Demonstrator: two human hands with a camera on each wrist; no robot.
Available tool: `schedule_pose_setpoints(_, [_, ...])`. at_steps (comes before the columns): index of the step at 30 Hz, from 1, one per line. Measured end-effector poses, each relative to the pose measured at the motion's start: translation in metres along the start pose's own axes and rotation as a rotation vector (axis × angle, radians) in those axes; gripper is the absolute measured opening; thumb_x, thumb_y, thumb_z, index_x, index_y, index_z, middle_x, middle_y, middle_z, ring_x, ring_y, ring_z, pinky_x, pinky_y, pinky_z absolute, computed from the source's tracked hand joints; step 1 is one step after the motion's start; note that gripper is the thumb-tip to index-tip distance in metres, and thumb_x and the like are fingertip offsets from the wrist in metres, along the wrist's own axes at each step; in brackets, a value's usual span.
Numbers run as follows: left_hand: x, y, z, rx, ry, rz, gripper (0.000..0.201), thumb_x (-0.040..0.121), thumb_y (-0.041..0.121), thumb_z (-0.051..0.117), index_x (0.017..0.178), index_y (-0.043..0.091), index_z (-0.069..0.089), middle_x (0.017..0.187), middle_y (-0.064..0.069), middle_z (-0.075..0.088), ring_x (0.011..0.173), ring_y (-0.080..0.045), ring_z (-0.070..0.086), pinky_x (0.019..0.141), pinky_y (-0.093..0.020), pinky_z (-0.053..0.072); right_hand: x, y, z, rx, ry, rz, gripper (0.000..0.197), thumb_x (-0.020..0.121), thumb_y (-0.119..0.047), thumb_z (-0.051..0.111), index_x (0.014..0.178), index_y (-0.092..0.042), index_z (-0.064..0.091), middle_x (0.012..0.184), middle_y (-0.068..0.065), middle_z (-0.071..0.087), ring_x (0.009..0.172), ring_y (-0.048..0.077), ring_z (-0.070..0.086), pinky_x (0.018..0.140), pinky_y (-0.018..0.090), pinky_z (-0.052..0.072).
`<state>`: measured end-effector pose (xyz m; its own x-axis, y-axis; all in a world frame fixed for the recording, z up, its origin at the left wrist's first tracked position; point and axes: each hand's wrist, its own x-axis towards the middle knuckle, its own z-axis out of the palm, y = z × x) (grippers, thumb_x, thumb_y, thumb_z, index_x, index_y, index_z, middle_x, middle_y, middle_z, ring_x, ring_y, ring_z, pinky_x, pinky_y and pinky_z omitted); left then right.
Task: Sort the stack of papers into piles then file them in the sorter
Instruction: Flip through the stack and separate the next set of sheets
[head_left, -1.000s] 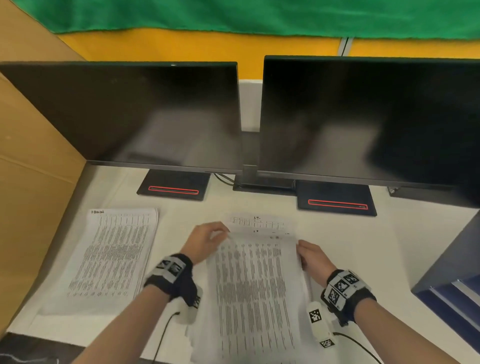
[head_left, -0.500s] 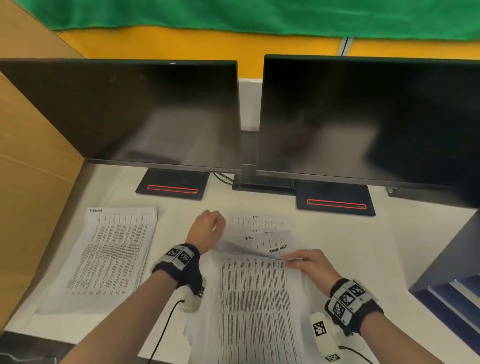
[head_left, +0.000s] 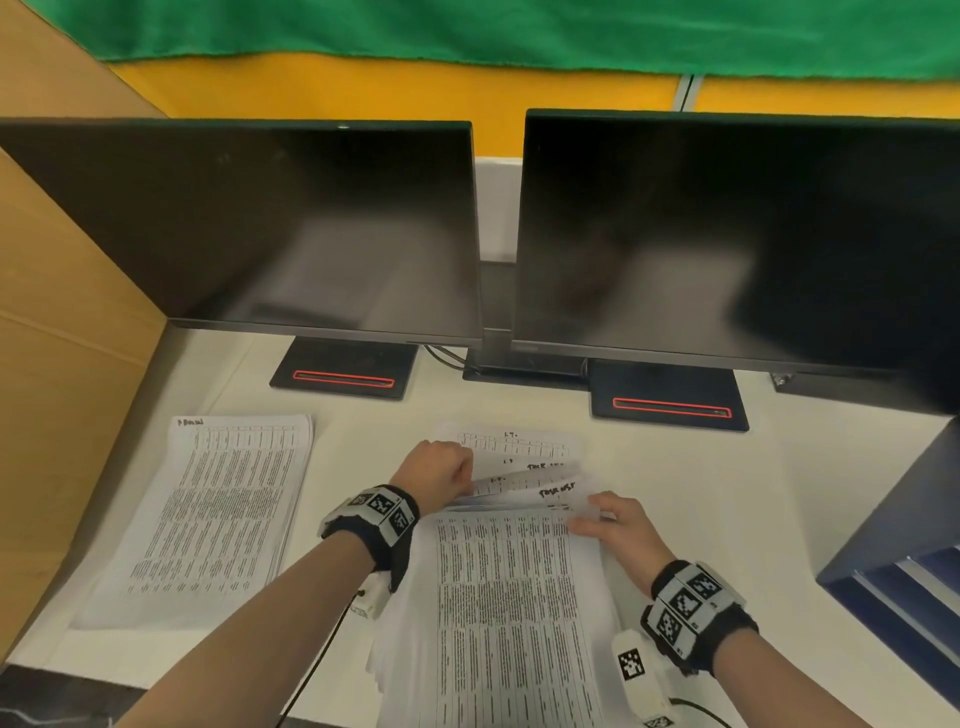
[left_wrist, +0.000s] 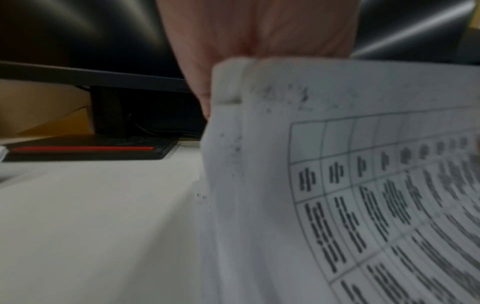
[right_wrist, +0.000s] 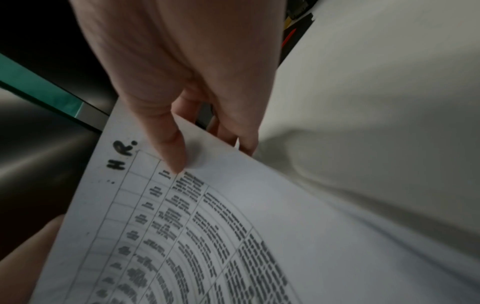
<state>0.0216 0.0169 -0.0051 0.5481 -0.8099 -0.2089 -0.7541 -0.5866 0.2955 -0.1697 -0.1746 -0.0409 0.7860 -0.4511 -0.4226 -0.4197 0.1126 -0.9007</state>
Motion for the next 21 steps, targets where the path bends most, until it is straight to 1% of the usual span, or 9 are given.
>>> schedule_pose_setpoints(1, [-0.001,0.001,0.0,0.018,0.023,0.021,0.011,0.084,0.024,0.059,0.078,0.016,0.058,0.086,-0.001,0.065,0.079,-0.022,0.058,0.071,-0.029,0.036,-0.001,-0.001,0.003,-0.013,0.027,-0.027,0.027,0.071,-0.007,0.078,0.097,-0.008,0.068,0.112,0.011,0.059,0.105,0.022,0.054,0.084,0.017,0.042])
schedule_pose_setpoints(3, [-0.004,0.0,0.001,0.065,0.073,0.072,0.017,0.09,0.028,0.055,0.083,0.014,0.061,0.088,-0.002,0.066,0.08,-0.022,0.058,0.076,-0.029,0.036,-0.002,0.0,0.006,-0.047,0.06,-0.07,0.018,0.073,-0.002,0.074,0.082,-0.018,0.073,0.114,0.01,0.055,0.107,0.021,0.052,0.092,0.024,0.042])
schedule_pose_setpoints(6, [-0.011,-0.001,0.005,0.049,0.072,0.16,0.021,0.093,0.027,0.05,0.093,0.017,0.068,0.093,-0.002,0.065,0.084,-0.019,0.058,0.078,-0.028,0.038,-0.006,-0.003,0.01,-0.037,0.092,-0.083,0.017,0.074,0.002,0.073,0.083,-0.012,0.074,0.114,0.0,0.049,0.11,0.016,0.048,0.1,0.027,0.035])
schedule_pose_setpoints(9, [-0.015,-0.003,0.005,-0.098,-0.003,0.16,0.018,0.091,0.024,0.054,0.097,0.02,0.071,0.095,0.001,0.062,0.085,-0.014,0.055,0.075,-0.022,0.039,-0.009,-0.005,0.009,-0.016,0.083,-0.141,0.018,0.074,0.009,0.07,0.083,-0.006,0.073,0.095,-0.003,0.052,0.095,0.013,0.052,0.088,0.015,0.041])
schedule_pose_setpoints(11, [-0.014,-0.005,0.005,-0.199,-0.036,0.096,0.017,0.088,0.03,0.06,0.094,0.02,0.072,0.093,0.004,0.058,0.082,-0.011,0.054,0.076,-0.023,0.044,-0.011,-0.007,0.009,-0.041,0.086,-0.155,0.019,0.074,0.009,0.069,0.081,-0.009,0.073,0.088,0.0,0.051,0.085,0.011,0.052,0.079,0.013,0.042])
schedule_pose_setpoints(13, [-0.013,-0.004,0.005,-0.311,-0.022,0.009,0.024,0.086,0.041,0.062,0.096,0.021,0.069,0.097,0.004,0.054,0.084,-0.012,0.057,0.078,-0.025,0.049,-0.01,-0.006,0.008,-0.051,0.088,-0.151,0.022,0.074,0.008,0.07,0.078,-0.014,0.074,0.087,0.005,0.052,0.083,0.015,0.052,0.079,0.016,0.041])
schedule_pose_setpoints(15, [-0.01,-0.001,0.007,-0.4,0.009,-0.081,0.032,0.091,0.044,0.051,0.113,0.022,0.06,0.109,0.0,0.052,0.096,-0.016,0.056,0.088,-0.03,0.047,-0.011,-0.007,0.007,-0.06,0.077,-0.157,0.025,0.073,0.009,0.07,0.077,-0.016,0.074,0.087,0.013,0.055,0.083,0.02,0.054,0.079,0.019,0.043])
schedule_pose_setpoints(18, [-0.006,0.002,0.01,-0.346,0.002,-0.123,0.032,0.098,0.03,0.041,0.123,0.016,0.055,0.117,-0.007,0.05,0.106,-0.022,0.053,0.096,-0.031,0.04,-0.012,-0.008,0.005,-0.084,0.061,-0.178,0.026,0.071,0.009,0.072,0.076,-0.016,0.074,0.089,0.022,0.057,0.089,0.033,0.056,0.087,0.031,0.045])
schedule_pose_setpoints(21, [-0.005,0.006,0.011,-0.282,0.019,-0.099,0.028,0.094,0.022,0.05,0.121,0.016,0.057,0.116,-0.005,0.054,0.094,-0.018,0.055,0.091,-0.03,0.043,-0.012,-0.007,0.005,-0.088,0.044,-0.195,0.032,0.07,0.008,0.074,0.07,-0.024,0.076,0.086,0.019,0.059,0.092,0.037,0.056,0.089,0.04,0.045])
